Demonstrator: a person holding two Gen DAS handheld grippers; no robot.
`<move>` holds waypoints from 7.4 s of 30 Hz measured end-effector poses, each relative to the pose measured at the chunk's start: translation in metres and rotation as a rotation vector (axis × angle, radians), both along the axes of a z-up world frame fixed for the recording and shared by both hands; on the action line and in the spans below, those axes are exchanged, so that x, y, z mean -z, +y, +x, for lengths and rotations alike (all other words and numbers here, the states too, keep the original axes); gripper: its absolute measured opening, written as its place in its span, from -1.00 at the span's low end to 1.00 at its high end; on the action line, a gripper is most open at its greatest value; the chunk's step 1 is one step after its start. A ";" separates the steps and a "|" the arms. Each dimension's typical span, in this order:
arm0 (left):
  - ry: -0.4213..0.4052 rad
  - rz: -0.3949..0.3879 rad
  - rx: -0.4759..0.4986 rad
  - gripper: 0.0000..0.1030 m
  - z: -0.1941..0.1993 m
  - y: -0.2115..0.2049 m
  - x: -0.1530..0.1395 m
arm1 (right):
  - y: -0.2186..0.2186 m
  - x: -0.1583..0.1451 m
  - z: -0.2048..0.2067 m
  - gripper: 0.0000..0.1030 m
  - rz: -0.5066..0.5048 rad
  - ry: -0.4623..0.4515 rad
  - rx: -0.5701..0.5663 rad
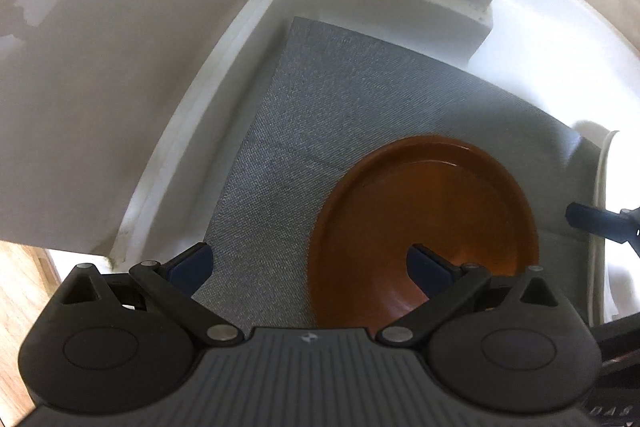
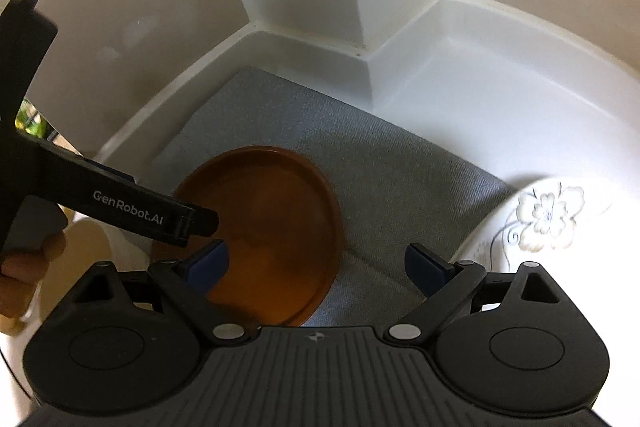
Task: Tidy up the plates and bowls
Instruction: 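Close the left tool on the brown plate rim while the right tool grips its rim, then lift the brown plate with both tools and carry it over the white plate stack, then lower the brown plate onto the white plates and open both tools, then withdraw both tools up and away from the plate stack, then close the left tool on the white Delicious bowl rim while the right tool grips it too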
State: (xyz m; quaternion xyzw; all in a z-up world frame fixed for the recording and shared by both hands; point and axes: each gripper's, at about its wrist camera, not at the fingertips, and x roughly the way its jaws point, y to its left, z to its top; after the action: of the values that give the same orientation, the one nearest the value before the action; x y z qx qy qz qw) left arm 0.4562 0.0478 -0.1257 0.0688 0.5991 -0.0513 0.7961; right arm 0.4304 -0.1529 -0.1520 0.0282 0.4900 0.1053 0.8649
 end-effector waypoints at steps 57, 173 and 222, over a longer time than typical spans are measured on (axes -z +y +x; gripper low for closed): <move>-0.226 -0.166 0.386 -0.85 -0.086 -0.102 -0.106 | -0.086 -0.091 -0.123 -0.87 -0.086 -0.249 0.367; -0.437 -0.205 0.435 1.00 -0.305 -0.020 -0.135 | 0.024 -0.133 -0.348 0.80 -0.178 -0.382 0.573; -0.269 -0.066 -0.247 1.00 -0.178 0.149 -0.083 | 0.116 -0.077 -0.115 0.81 -0.115 -0.227 -0.039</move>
State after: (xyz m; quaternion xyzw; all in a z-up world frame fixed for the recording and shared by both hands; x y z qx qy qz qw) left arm 0.2778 0.1968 -0.0424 -0.0251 0.4891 0.0369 0.8711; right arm 0.3150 -0.0369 -0.0748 -0.0431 0.3948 0.0961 0.9127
